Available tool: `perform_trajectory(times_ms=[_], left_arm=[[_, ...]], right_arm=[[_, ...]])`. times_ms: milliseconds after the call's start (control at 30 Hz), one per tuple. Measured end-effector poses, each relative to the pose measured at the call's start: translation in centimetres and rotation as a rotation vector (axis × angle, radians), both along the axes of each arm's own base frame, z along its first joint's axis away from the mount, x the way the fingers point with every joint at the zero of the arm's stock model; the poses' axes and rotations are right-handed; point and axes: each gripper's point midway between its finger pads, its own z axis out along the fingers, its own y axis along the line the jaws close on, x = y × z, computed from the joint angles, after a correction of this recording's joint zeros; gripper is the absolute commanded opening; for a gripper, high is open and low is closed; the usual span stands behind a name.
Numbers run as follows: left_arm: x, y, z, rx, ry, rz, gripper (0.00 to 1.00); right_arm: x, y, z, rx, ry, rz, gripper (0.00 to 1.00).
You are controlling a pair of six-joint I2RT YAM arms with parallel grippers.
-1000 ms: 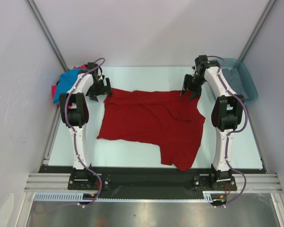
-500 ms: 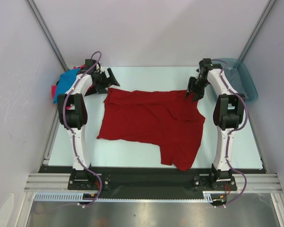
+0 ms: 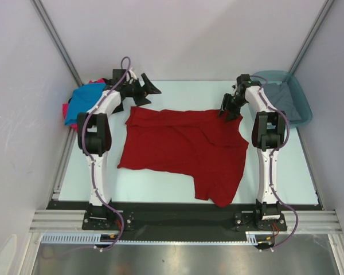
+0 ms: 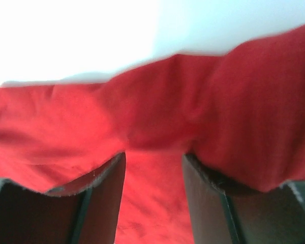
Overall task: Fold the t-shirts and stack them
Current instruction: Fold the tshirt
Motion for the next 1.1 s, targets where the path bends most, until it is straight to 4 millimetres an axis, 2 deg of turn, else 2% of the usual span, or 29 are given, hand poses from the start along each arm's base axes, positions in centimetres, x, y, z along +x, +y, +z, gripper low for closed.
perform_trajectory(times_ms=[100,233,367,467,600,700,967,1100], left_arm=[[-0.2,-2.3,-1.0,-0.023,0.014,-0.041,1.00],[-1.2,-4.1,-3.8,-0.010,0.076,-0.075,1.00],[-2.2,-3.2,-6.8,0.084,0.156,-0.063,1.00],[-2.3,-1.6,-7.7,0.171,0.172,-0.039,1.00],[-2.0,0.6,-8.1,0.253,0.166,-0.017,1.00],[-1.7,1.6,-8.0,0.283,0.161,-0.005,1.00],[0.2,3.6,-5.9,0.301,0.094,0.027,1.00],[2.1,4.1,-5.5,0.295,0.045,0.042,1.00]], right_arm=[[0.2,-0.9,-0.1,-0.010,0.000,-0.023,0.55],[-0.1,-1.9,-0.2,-0.054,0.002,-0.056,0.56],[-1.3,-3.6,-0.4,-0.151,0.003,-0.087,0.57],[-2.6,-5.3,-0.6,-0.234,0.014,-0.113,0.58],[-4.1,-7.3,-0.8,-0.293,0.029,-0.150,0.58],[-4.3,-7.9,-0.8,-0.291,0.035,-0.161,0.58],[-3.7,-7.4,0.6,-0.280,0.015,-0.139,0.59],[-2.8,-5.6,2.3,-0.239,-0.029,-0.104,0.59]])
